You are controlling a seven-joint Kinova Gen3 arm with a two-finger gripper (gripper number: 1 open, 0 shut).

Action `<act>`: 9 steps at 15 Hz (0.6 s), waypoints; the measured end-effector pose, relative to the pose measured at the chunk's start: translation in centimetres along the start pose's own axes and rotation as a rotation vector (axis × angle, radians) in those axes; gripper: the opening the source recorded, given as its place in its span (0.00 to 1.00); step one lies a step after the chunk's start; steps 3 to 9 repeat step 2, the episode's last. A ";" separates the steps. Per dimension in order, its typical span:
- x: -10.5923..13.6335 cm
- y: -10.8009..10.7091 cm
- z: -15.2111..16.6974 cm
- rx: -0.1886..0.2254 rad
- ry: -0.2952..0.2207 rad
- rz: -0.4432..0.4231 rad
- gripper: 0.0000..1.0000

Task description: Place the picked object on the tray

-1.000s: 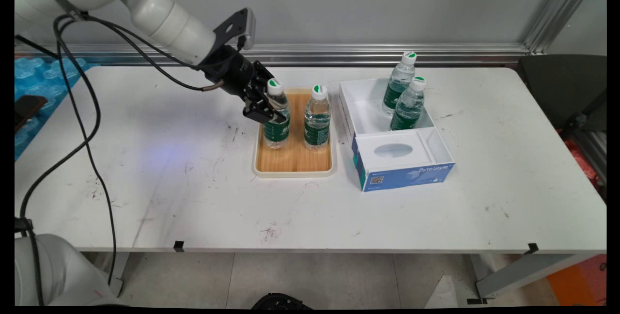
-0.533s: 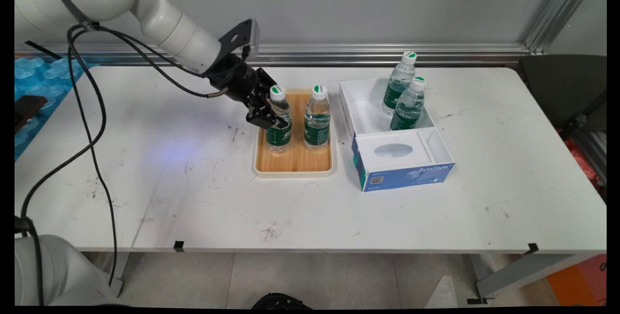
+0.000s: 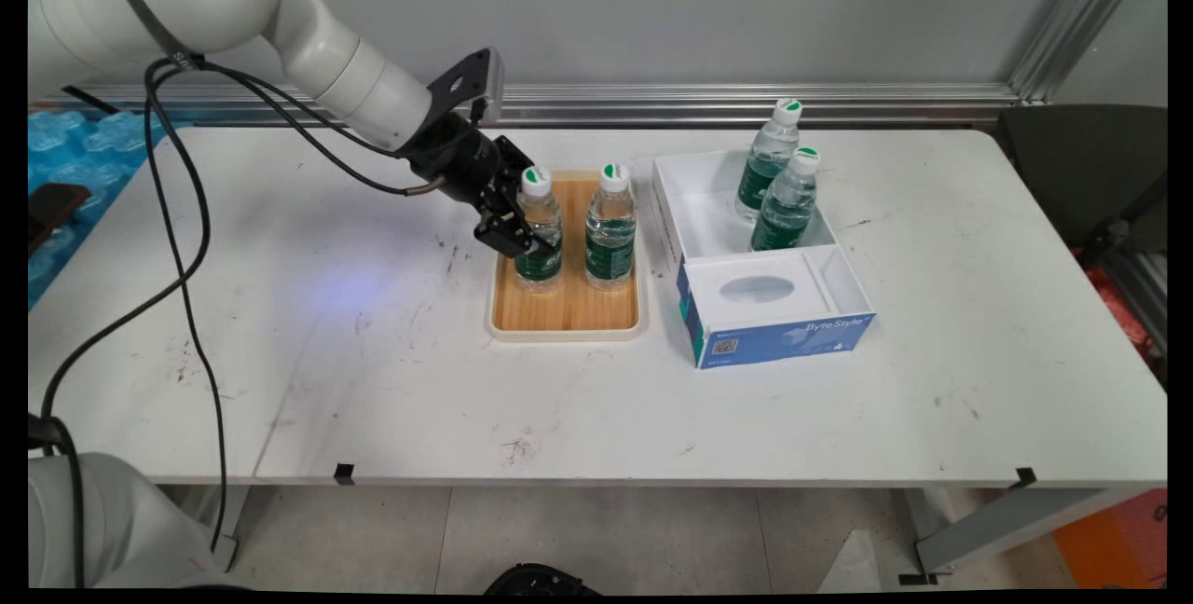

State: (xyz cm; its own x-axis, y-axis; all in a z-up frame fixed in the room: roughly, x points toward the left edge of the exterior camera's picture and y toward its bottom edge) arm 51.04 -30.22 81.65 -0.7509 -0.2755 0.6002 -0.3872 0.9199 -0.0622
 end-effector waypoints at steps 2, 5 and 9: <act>-0.1 -0.1 0.1 -0.001 0.000 -0.001 1.00; -0.1 -0.1 0.1 -0.001 0.000 -0.001 1.00; -0.1 -0.1 0.1 -0.001 0.000 -0.001 1.00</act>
